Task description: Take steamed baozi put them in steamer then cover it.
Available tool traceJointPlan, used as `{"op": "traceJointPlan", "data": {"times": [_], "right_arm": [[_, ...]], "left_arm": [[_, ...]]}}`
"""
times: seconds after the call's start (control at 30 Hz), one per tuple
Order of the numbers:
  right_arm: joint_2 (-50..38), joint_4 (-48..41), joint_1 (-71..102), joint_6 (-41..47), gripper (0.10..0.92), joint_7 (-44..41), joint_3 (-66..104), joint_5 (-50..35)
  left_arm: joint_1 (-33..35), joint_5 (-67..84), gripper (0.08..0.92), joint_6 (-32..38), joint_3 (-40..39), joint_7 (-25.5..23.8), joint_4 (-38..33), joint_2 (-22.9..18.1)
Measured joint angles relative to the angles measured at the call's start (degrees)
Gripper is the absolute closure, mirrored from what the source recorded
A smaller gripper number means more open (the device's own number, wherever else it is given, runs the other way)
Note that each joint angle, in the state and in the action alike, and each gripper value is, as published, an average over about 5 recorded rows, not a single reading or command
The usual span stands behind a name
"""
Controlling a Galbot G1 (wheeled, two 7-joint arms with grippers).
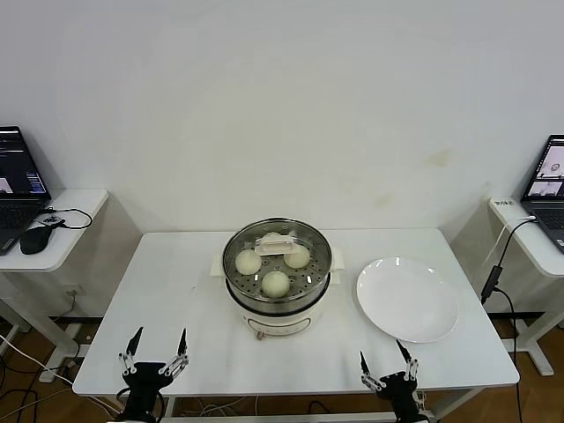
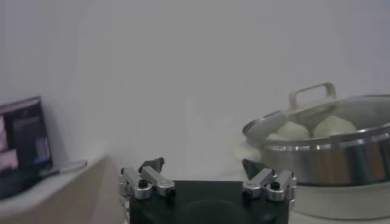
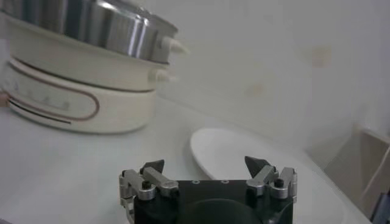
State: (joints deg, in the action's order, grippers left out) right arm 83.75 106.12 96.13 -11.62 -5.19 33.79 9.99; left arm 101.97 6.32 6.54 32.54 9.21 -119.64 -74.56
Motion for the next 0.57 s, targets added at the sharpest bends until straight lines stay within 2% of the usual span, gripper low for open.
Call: {"op": "traceJointPlan", "data": {"times": [0.57], "right_arm": [[-1.0,4.0,2.2,2.8,0.203,-2.0,-2.9,-4.3]], "left_arm": [[2.7,4.2,0.177,4.3,1.4,-1.4,3.3,-0.8]]}}
